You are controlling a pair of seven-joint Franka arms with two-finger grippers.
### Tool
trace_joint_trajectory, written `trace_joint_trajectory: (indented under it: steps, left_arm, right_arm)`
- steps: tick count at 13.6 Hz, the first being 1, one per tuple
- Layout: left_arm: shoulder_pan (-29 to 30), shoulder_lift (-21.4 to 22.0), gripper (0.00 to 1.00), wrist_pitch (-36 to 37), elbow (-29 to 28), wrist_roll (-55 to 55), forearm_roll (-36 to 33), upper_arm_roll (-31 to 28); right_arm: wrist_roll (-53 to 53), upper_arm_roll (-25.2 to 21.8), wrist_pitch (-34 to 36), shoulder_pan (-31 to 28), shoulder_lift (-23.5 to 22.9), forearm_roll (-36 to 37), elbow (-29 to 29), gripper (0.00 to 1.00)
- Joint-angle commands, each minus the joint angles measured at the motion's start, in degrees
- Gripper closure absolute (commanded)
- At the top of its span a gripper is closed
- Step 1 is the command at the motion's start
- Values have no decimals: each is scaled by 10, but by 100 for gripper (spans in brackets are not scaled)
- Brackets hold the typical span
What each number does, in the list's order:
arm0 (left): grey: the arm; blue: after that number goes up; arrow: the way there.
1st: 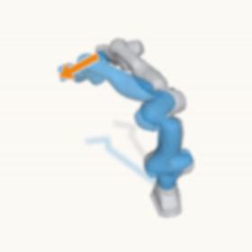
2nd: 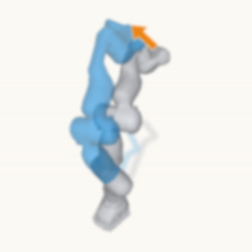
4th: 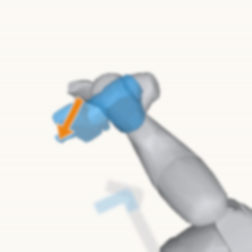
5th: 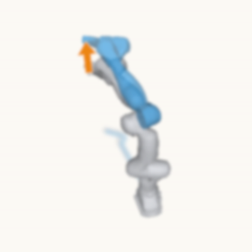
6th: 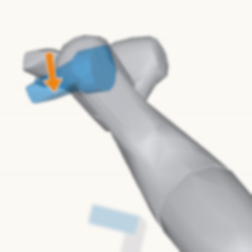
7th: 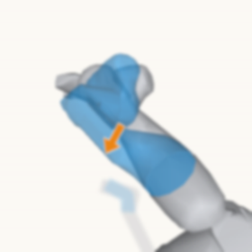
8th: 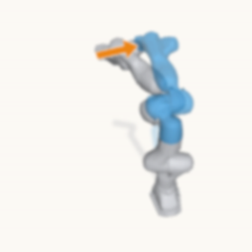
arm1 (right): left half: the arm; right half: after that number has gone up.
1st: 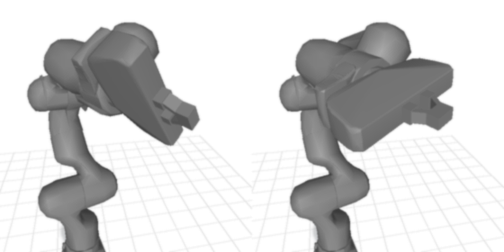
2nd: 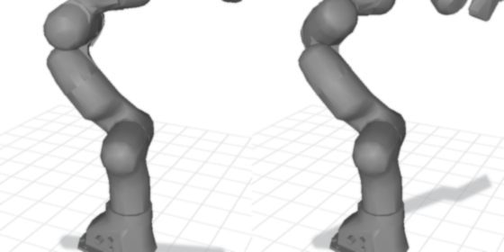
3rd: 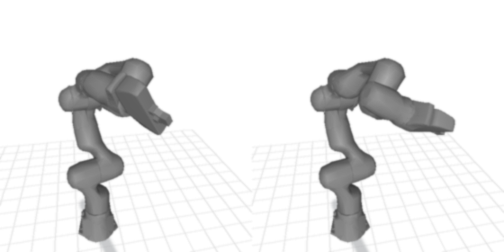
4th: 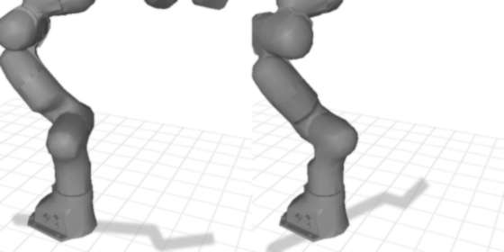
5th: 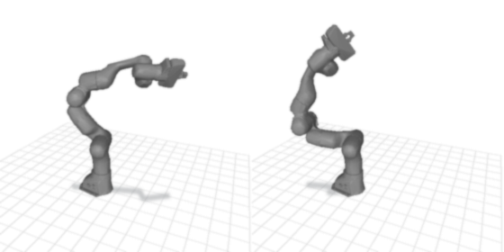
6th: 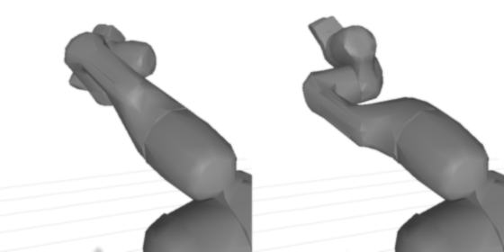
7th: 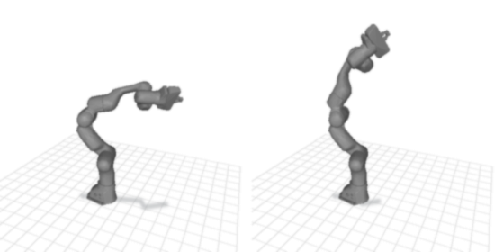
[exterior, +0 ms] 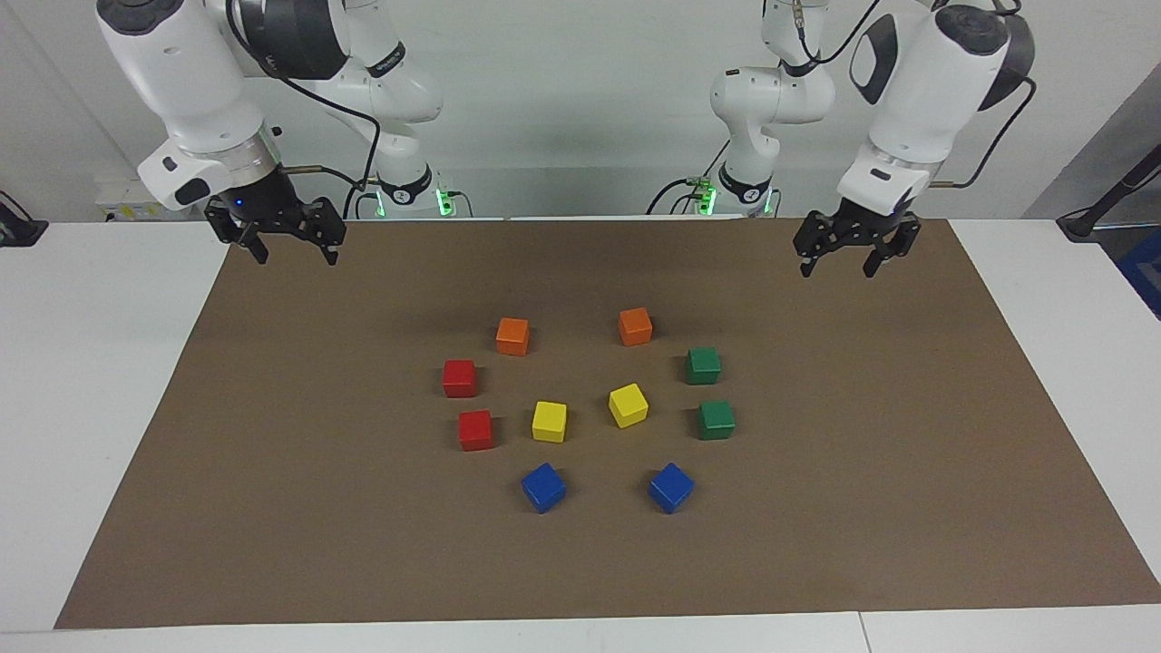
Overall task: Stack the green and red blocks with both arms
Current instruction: 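Reach the left gripper to a green cube while the right gripper reaches a red cube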
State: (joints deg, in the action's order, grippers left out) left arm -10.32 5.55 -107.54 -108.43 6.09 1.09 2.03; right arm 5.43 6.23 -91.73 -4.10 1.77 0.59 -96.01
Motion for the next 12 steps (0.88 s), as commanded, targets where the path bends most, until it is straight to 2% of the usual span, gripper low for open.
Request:
trace_joint_trajectory:
  steps: [1,3,6,9,12]
  left_arm:
    - [-35,-32,0,-56,-34,9,-1,-9]
    - [-67,-64,0,-94,-50,41,-1,-9]
    - [-92,-73,0,-179,-109,74,-1,-9]
    - [-112,-105,0,-208,-116,83,-1,-9]
    - [-114,-122,0,-224,-122,96,-2,-8]
  right_arm:
    - [44,6,-22,28,14,-9,-25,0]
    - [70,6,-61,48,29,-9,-64,0]
    - [82,6,-110,65,31,-9,-102,0]
    - [105,6,-181,88,8,-9,-142,0]
    - [114,6,-215,102,-20,-9,-151,1]
